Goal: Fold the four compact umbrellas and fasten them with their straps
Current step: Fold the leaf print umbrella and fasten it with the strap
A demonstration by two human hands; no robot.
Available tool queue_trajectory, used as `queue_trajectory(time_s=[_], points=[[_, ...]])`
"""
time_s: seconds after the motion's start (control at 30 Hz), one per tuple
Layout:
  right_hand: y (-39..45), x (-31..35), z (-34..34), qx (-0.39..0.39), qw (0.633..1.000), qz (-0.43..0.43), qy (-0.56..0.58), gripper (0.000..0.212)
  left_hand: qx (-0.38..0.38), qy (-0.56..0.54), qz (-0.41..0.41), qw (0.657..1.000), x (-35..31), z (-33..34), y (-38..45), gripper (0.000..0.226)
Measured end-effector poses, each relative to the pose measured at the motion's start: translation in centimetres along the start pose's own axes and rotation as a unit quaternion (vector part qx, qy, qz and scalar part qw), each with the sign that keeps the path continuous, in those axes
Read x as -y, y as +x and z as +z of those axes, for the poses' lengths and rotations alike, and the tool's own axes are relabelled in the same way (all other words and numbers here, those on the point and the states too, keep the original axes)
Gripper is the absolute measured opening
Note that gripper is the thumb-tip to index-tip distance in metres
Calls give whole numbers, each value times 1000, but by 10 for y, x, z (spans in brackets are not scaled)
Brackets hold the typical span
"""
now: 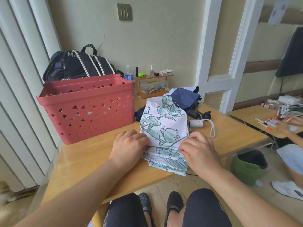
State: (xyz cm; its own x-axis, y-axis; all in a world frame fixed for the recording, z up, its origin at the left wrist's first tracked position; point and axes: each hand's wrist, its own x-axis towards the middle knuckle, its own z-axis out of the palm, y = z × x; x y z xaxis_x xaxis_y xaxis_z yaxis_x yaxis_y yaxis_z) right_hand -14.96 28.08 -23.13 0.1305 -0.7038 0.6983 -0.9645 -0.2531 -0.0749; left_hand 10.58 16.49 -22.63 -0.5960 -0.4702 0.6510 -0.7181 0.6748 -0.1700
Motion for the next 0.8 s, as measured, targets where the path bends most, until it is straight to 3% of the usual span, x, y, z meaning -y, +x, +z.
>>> queue_trajectory(time_s=[0.17, 0.4, 0.63, 0.7, 0.8], points=[[-2, -4, 2, 39, 999, -3, 0, 42, 9, 9, 14, 1000, 2, 4, -4, 18], [-1, -6, 6, 92, 995, -38, 13, 27, 19, -19, 51, 998, 3, 2, -1, 22], [1, -4, -1, 192, 980, 8, 50, 44, 157, -10, 63, 986, 1, -9, 17, 48], [4, -1, -4, 220, 974, 17, 50, 40, 197, -6, 38, 980, -8, -18, 33, 48], [9, 3, -9, 257, 966, 1, 19, 50, 188, -26, 21, 982, -27, -19, 61, 40]])
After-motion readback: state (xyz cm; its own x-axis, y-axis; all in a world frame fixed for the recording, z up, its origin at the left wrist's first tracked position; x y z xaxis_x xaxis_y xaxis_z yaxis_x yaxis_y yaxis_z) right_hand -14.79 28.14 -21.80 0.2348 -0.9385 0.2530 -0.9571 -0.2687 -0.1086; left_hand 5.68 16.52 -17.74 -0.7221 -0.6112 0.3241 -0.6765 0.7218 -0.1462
